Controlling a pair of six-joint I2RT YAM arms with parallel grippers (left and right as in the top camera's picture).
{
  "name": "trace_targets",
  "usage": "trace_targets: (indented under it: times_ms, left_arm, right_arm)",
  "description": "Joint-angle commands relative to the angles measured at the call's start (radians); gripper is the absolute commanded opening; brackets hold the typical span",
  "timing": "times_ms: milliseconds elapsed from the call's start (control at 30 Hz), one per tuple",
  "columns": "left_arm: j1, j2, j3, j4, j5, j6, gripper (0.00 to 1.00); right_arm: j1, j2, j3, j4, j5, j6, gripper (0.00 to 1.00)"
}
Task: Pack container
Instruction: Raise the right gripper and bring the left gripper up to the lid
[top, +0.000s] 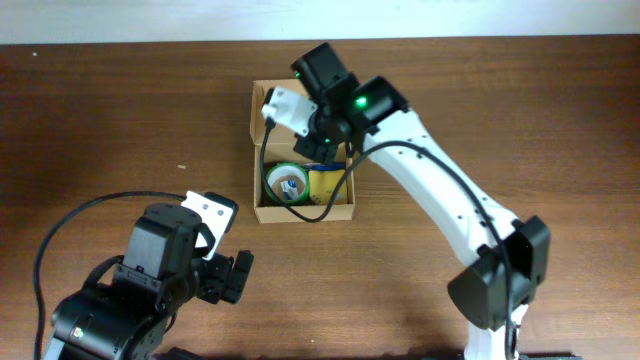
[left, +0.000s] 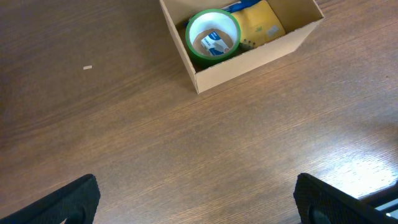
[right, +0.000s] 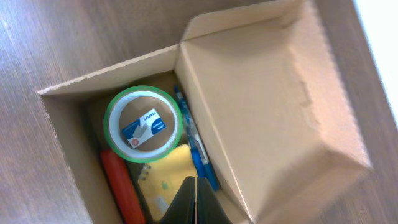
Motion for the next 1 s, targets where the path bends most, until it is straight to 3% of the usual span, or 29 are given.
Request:
trace_targets:
  times_ms: [0,200,500,967]
  left_arm:
    - [0.003,-0.003,0.016,0.002,0.008,0.019,1.00]
    - [0.003,-0.003,0.016,0.002,0.007,0.019,1.00]
    - [0.003,-0.003,0.016,-0.034,0.007,0.019,0.99]
    - [0.003,-0.003,0.016,0.137,0.095,0.018,1.00]
  right_arm:
    - [-0.048,-0.007,0.014,-0.010,0.000,0.119,0.04]
    - [-0.195,-0.007,0.014,-0.018,-0.152,0.246,0.04]
    - [-0.411,0.006,0.013,-0.088,-0.322,0.290,0.04]
    - [-0.443,0.014,0.013,-0.156,-0.321,0.289,0.04]
